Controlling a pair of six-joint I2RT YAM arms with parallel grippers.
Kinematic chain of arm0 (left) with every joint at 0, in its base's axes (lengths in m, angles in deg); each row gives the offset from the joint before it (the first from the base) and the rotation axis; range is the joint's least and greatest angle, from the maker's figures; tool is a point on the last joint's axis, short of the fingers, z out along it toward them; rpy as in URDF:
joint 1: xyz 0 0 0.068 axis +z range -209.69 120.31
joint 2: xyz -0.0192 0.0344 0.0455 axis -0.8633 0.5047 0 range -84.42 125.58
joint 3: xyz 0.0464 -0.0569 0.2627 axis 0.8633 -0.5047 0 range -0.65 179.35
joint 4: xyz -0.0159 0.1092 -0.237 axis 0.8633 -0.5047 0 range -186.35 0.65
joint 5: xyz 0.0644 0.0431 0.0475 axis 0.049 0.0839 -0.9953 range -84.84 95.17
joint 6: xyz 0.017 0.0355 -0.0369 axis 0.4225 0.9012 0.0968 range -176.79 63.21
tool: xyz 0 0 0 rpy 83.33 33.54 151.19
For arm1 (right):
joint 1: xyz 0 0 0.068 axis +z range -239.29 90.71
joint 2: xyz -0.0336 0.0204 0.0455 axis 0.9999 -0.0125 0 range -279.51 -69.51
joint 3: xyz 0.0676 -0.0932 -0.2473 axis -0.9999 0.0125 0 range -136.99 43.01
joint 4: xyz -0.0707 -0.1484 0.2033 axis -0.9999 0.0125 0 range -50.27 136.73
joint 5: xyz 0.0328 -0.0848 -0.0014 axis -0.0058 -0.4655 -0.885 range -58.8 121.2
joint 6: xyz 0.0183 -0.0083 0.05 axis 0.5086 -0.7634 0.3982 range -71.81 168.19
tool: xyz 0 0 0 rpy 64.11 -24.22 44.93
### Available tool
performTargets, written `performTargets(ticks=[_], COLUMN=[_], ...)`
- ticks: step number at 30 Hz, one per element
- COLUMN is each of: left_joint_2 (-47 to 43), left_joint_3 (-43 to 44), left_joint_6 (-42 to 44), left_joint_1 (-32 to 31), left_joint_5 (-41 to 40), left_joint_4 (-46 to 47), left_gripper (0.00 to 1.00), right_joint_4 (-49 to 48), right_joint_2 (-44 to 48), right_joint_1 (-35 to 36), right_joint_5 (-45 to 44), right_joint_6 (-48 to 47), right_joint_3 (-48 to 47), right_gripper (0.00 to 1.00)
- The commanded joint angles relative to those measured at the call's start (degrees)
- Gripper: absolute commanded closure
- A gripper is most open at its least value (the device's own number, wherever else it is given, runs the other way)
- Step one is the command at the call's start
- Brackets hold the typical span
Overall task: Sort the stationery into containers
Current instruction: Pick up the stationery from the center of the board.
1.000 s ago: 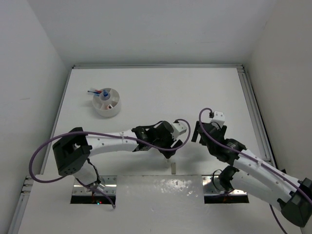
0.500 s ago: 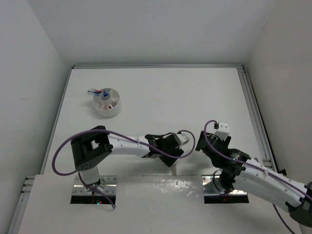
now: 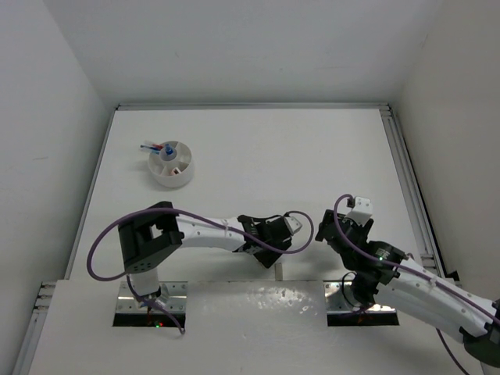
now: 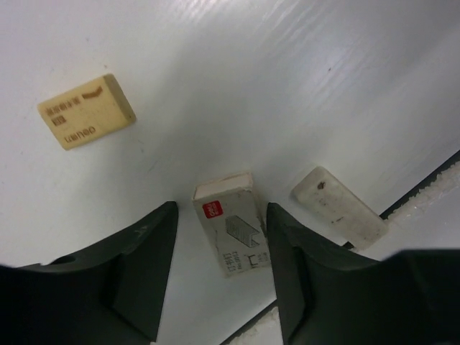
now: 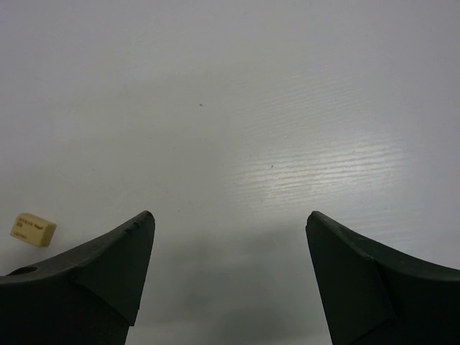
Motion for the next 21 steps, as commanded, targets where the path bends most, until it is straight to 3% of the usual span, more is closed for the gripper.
performTargets(ticks=[1, 6, 7, 9, 16, 21], left_joint_2=[0.4, 1.6, 1.5, 0.7, -4.0, -15.5], left_joint_3=[1.6, 1.3, 1.1, 0.9, 3.7, 2.5], left_joint_6=[-0.8, -0.4, -0.3, -0.3, 5.4, 12.9], left_joint_1=[-1.3, -1.2, -1.2, -1.2, -0.1, 5.9], left_joint_5=[-0.3, 1.2, 1.2, 0.8, -1.7, -7.3], left_joint_4=[-2.1, -1.3, -0.5, 0.5, -1.7, -1.8], left_gripper=[0.53, 0.78, 0.88, 0.99, 1.00, 1.00], right_joint_4=[-0.8, -0.2, -0.1, 0.2, -2.0, -14.1], right_joint_2=[0.4, 1.2, 1.4, 1.8, 0.8, -1.4], right_joint_1=[0.3, 0.3, 0.3, 0.3, 0.3, 0.3], right_joint_5=[-1.4, -1.3, -1.3, -1.6, -0.6, 2.2], right_joint_6=[-1.1, -1.8, -1.8, -1.8, -5.5, -15.2], right_joint_3=[-0.1, -0.4, -0.4, -0.3, -1.8, -2.8], right_gripper=[0.16, 0.17, 0.17, 0.17, 0.16, 0.14])
